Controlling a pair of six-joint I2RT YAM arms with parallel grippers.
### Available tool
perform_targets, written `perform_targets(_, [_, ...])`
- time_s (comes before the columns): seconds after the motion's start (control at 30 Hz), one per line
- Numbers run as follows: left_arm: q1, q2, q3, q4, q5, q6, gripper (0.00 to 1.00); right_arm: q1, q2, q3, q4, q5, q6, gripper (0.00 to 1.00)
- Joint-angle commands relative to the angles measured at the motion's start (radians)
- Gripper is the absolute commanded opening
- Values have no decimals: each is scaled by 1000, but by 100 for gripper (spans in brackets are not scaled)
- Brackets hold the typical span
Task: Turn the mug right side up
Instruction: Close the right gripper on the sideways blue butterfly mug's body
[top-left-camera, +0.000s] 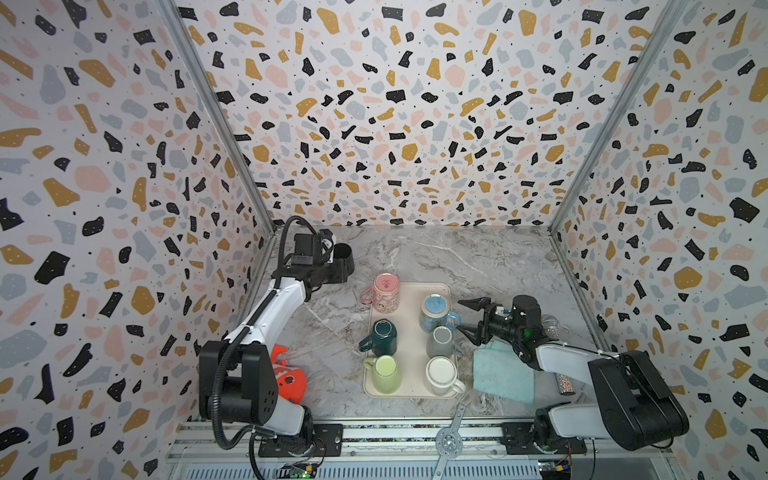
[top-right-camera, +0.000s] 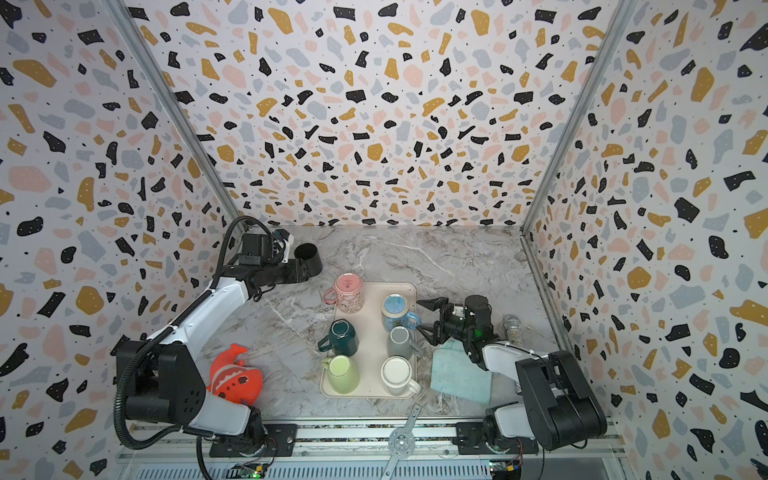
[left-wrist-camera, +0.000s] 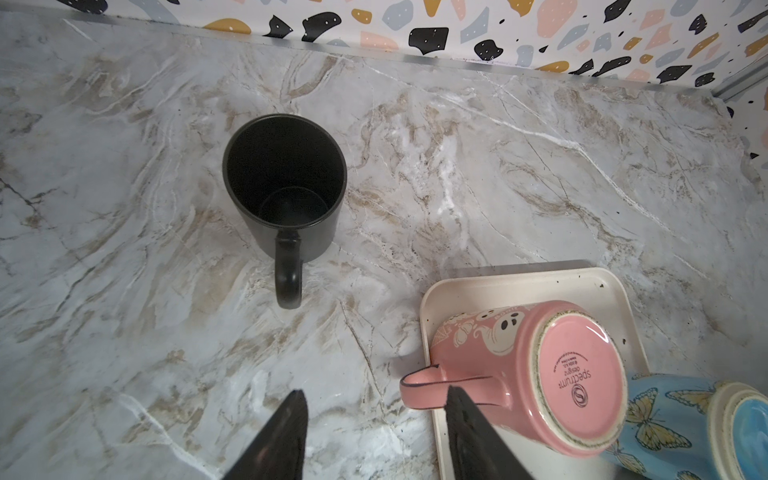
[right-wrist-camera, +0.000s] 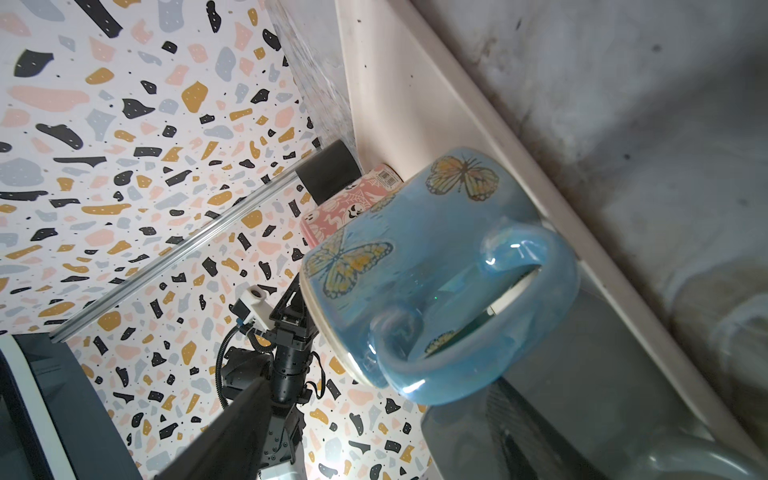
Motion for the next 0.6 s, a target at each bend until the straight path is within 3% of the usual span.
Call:
perform_targets(0.0, [-4,9,9,6,7,-4,54,-3,12,13,88,23,64,80])
perform_targets(0.57, [-4,16,7,-2,6,0,54,3,47,10,133,15,217,70])
